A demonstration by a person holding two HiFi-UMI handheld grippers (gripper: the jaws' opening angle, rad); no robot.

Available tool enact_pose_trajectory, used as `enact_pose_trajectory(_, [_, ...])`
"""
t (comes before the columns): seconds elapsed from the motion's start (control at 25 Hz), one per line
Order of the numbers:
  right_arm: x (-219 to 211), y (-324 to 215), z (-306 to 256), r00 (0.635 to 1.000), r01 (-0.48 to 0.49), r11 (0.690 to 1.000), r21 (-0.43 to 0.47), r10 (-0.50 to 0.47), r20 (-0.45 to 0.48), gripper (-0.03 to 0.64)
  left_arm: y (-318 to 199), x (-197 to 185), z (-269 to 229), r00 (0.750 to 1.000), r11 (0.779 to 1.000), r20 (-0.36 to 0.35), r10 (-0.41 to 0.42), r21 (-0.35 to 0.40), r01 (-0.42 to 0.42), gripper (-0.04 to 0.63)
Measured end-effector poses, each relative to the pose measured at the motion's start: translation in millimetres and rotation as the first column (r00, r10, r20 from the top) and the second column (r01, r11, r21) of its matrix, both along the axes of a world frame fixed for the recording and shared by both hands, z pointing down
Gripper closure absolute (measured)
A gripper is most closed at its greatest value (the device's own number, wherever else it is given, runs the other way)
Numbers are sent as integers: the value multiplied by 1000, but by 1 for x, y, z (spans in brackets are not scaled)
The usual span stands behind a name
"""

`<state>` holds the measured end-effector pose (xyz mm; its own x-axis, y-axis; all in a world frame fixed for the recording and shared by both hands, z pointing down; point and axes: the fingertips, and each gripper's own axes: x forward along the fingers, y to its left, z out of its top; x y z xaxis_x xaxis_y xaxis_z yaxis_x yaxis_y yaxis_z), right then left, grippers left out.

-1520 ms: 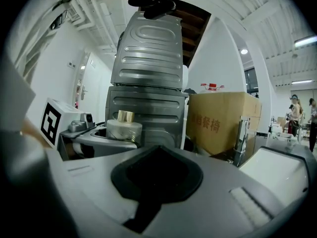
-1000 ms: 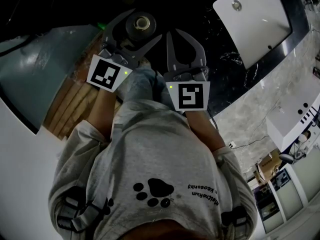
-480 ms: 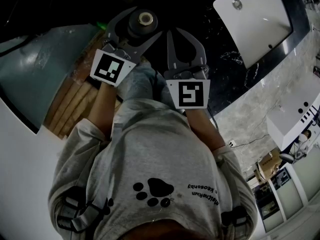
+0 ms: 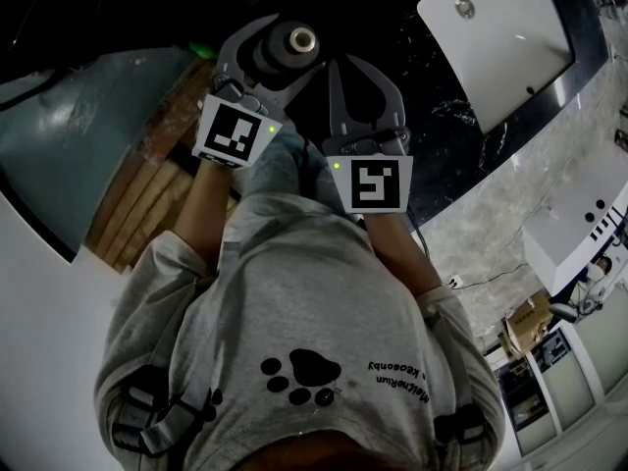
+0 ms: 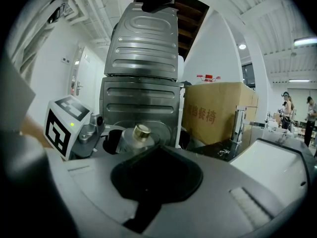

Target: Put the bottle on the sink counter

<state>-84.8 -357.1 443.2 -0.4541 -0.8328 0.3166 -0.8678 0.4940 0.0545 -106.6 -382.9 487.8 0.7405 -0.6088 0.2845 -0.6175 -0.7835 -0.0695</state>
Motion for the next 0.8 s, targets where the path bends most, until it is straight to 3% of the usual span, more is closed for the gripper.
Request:
enact_pose_trajectory(0.2, [4,1,1,1000,-10,1000,-5,10,4,615,0,2,6,999,1000,28,-15,3,15,253])
enact_pose_trajectory(0.44, [-5,4,1,998,51,998,-35,-49,48,615,5,6,13,996,1000,85,1,27,-3,252])
enact_pose_trajectory(0.8, [-4,6,3,998,50,998,-42,-48,38,615,4,5,15,995,1000,97,-1,18,-1,252])
